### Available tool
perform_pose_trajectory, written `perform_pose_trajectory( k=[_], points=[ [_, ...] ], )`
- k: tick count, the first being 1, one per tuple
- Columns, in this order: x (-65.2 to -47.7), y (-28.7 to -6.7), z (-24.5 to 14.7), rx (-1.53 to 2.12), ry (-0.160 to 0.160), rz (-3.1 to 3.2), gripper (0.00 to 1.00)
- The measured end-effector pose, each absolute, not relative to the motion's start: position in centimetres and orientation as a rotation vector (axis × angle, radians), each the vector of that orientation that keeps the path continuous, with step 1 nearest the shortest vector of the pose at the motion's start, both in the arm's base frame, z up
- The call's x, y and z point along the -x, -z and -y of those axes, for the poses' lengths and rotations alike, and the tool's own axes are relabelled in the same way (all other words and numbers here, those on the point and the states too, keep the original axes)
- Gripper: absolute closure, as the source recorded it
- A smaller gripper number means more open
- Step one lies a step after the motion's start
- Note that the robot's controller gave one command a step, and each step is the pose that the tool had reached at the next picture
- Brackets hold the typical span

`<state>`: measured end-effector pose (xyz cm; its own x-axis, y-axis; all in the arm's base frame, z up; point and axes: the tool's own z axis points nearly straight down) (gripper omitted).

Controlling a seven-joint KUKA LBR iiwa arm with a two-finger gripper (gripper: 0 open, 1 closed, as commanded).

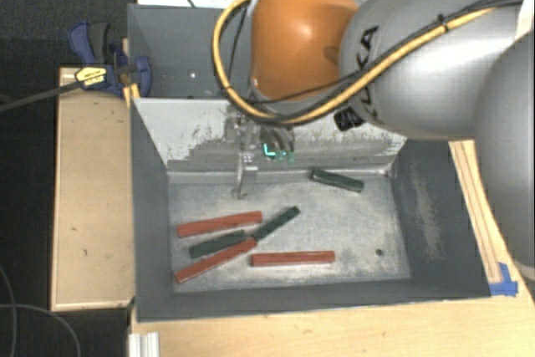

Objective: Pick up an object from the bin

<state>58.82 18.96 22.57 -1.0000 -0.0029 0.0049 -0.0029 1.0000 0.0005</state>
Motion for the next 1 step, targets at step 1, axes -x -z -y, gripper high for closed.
perform_pose_trajectory(
  k=[1],
  points=[
    [-56.08,-6.76,-24.92,-0.008,0.001,3.136,0.0]
  ],
)
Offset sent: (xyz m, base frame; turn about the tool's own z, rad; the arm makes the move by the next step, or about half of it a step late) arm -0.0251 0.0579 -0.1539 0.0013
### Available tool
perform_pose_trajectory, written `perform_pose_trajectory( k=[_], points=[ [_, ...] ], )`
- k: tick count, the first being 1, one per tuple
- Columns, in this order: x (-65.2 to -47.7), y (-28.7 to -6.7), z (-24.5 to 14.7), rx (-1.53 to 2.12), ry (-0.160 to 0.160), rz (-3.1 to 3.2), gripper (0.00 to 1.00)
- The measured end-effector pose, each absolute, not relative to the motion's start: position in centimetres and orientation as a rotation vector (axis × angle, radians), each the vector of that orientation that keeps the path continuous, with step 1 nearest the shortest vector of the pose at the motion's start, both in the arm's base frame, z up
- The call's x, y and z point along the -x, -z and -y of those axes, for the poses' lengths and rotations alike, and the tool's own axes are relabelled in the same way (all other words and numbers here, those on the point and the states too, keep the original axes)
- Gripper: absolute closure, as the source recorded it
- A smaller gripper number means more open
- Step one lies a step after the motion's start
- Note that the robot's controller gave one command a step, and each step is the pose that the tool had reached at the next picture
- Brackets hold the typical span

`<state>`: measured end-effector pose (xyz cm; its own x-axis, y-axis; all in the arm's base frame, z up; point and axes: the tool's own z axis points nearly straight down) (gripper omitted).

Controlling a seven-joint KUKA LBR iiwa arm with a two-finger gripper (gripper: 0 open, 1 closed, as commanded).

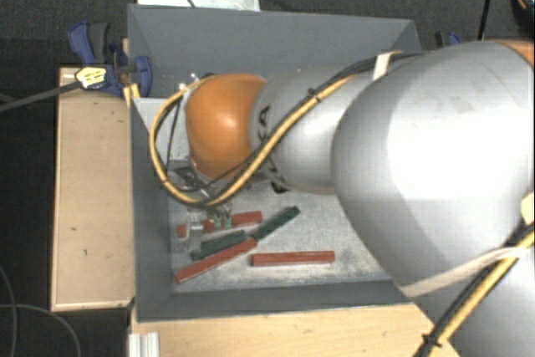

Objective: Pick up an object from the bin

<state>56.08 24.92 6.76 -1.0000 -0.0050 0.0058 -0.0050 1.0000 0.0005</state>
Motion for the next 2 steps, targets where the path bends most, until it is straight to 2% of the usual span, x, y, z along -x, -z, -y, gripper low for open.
perform_pose_trajectory(
  k=[1,2],
  points=[
    [-56.4,-7.3,-24.8,0.003,0.003,3.143,1.0],
    [-53.0,-25.3,-23.9,-0.045,0.006,3.151,1.0]
  ],
)
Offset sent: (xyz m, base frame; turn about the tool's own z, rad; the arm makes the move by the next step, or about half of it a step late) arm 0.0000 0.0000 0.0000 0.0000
